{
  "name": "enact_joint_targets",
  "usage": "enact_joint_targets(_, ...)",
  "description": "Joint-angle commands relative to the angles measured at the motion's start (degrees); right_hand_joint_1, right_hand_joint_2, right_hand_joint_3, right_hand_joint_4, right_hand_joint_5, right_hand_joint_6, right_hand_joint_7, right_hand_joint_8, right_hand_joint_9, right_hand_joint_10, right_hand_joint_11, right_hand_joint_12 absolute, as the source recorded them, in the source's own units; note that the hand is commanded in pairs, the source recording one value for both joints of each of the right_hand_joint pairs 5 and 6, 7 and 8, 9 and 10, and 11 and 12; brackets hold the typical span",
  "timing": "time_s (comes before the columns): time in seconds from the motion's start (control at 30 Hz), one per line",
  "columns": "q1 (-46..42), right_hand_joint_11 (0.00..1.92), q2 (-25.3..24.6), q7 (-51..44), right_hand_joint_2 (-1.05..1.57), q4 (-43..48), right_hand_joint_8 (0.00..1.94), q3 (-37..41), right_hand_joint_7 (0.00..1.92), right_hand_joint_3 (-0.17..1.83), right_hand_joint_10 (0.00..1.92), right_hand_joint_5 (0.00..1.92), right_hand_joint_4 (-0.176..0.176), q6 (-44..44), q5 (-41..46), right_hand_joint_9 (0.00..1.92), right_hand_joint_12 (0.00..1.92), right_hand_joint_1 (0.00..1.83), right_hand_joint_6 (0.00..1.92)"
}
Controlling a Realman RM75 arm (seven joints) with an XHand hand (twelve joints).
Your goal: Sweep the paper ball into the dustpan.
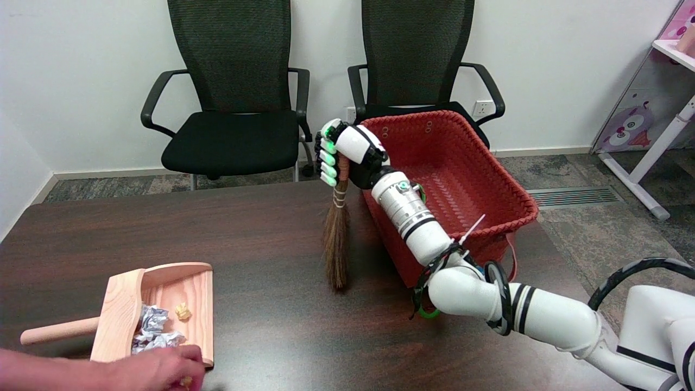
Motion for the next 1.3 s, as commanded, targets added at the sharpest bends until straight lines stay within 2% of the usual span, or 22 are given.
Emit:
enact_joint_targets(0.03, 2.53, 1.92, -1.14, -0.89, 1.51, 3.07, 1.92, 1.3, 1.92, 1.83, 1.92, 1.92, -0.002, 0.34, 4.98, 1.92, 1.92, 0.76, 1.92)
enact_joint_targets(0.33, 1.77, 1.92, -0.03, -0.99, 1.53, -0.91, 1.92, 1.53, 1.92, 1.83, 1.92, 1.92, -0.003, 2.11, 5.52, 1.92, 1.92, 0.76, 1.92)
enact_joint_targets(0.83, 1.42, 1.92, 0.45, -0.99, 1.54, -1.75, 1.92, 1.62, 1.92, 1.83, 1.92, 1.92, -0.004, 2.89, 6.85, 1.92, 1.92, 0.75, 1.92)
enact_joint_targets(0.97, 1.27, 1.92, 2.3, -0.87, 1.55, -3.21, 1.92, 1.47, 1.92, 1.83, 1.92, 1.92, -0.004, 3.03, 6.47, 1.92, 1.92, 0.76, 1.92)
enact_joint_targets(1.13, 1.15, 1.92, 6.17, -0.99, 1.57, -9.38, 1.92, 1.14, 1.92, 1.83, 1.92, 1.92, -0.003, 3.01, 6.02, 1.92, 1.92, 0.76, 1.92)
enact_joint_targets(1.3, 0.83, 1.92, 9.13, -0.47, 1.56, -15.32, 1.92, 2.0, 1.92, 1.83, 1.92, 1.92, -0.003, 3.55, 0.05, 1.92, 1.92, 0.77, 1.92)
